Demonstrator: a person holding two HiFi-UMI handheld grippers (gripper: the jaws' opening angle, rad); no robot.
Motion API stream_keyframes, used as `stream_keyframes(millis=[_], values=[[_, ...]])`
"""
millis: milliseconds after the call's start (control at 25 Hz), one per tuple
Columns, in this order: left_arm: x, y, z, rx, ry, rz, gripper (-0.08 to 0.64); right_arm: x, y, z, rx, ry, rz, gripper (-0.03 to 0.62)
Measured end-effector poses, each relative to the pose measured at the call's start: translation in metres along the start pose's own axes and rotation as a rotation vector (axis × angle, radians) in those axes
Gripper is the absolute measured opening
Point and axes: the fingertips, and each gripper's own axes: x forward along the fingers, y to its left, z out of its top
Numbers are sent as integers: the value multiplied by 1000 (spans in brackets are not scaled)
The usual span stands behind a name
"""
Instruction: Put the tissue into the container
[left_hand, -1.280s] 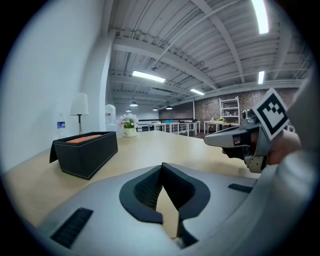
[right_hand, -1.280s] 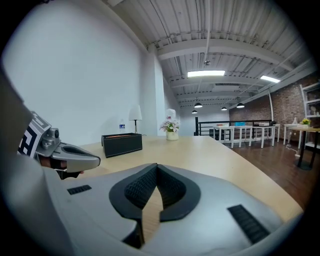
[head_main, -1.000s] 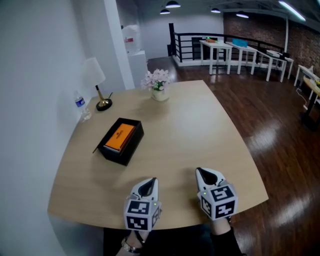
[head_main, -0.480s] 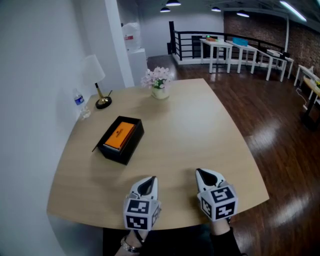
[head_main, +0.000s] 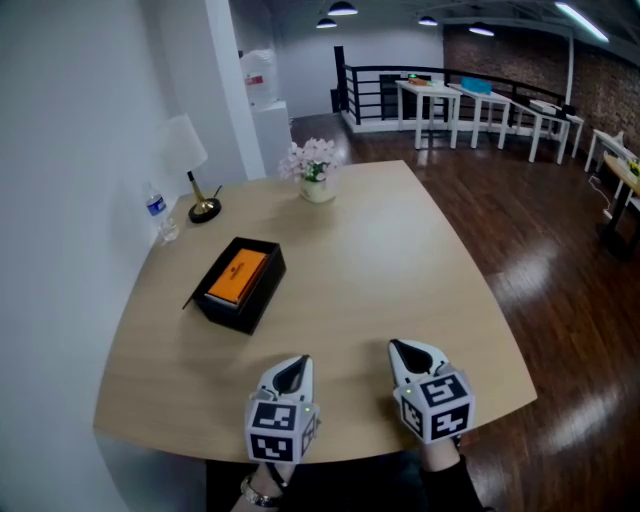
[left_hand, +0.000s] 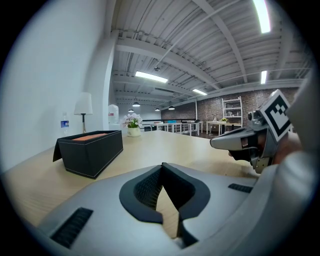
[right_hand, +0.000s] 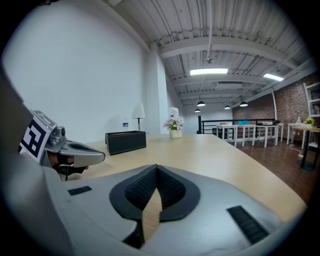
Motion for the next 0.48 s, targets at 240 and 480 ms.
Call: stream_keyframes(millis=[240, 480], values=[[-1, 1, 1, 1, -5, 1, 3, -1, 2, 2, -2, -4, 3, 0], [-3, 1, 1, 5, -3, 2, 3, -3, 1, 1, -1, -6, 0, 0]])
